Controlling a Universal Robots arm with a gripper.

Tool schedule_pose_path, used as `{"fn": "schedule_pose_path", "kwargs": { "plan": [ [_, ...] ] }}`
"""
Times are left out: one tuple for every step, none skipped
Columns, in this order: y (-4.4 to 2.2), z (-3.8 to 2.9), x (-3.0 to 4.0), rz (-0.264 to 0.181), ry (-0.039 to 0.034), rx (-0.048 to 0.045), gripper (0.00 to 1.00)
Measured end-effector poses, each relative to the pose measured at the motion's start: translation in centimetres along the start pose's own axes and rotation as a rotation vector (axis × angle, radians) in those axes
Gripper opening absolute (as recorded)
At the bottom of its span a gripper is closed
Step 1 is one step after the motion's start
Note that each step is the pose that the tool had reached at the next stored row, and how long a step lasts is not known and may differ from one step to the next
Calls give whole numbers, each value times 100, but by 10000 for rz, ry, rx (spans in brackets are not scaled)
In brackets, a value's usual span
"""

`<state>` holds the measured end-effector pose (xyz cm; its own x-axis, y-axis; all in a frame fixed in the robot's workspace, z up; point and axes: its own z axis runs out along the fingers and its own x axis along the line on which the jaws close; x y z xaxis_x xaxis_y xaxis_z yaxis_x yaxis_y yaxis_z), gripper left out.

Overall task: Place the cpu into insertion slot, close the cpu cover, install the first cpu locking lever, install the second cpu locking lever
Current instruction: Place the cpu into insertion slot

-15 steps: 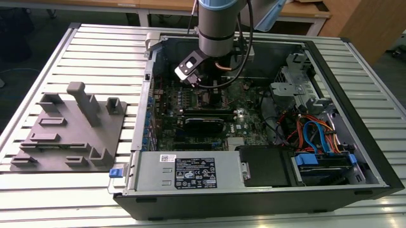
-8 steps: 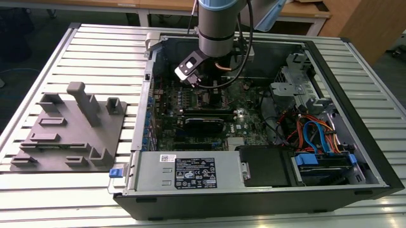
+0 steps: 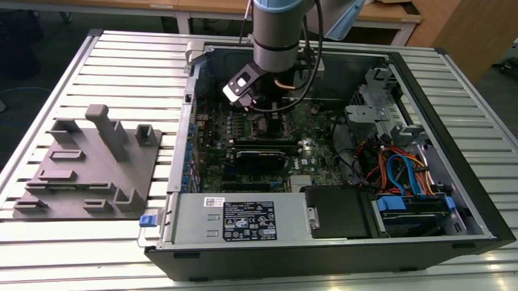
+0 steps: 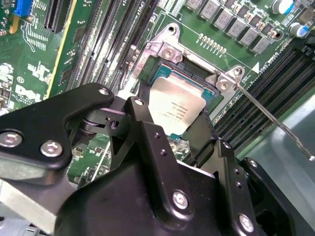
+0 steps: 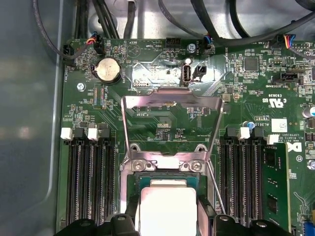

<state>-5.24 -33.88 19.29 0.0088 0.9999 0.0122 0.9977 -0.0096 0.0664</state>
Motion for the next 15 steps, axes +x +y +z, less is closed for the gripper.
{"fn": "schedule_pose_path", "kwargs": {
  "plan": [
    [-3, -2, 1, -4, 0, -3, 54],
    [-5, -3, 2, -9, 0, -4, 54],
    [-5, -3, 6, -16, 0, -5, 54],
    [-5, -3, 10, -26, -1, -4, 54],
    [-5, -3, 10, -34, 2, -4, 54],
    [-5, -2, 10, -35, 8, -4, 54],
    [-6, 0, 10, -36, 13, -4, 54],
    [-6, 2, 10, -36, 16, -4, 54],
    [-6, 4, 10, -35, 18, -4, 54],
    [-6, 8, 10, -35, 18, -5, 54],
    [-6, 12, 10, -36, 18, -5, 54],
    [-7, 16, 10, -37, 17, -4, 54],
    [-8, 19, 10, -38, 16, -2, 54],
    [-9, 23, 9, -37, 15, -1, 54],
    [-10, 26, 9, -36, 13, 0, 54]
  ]
}}
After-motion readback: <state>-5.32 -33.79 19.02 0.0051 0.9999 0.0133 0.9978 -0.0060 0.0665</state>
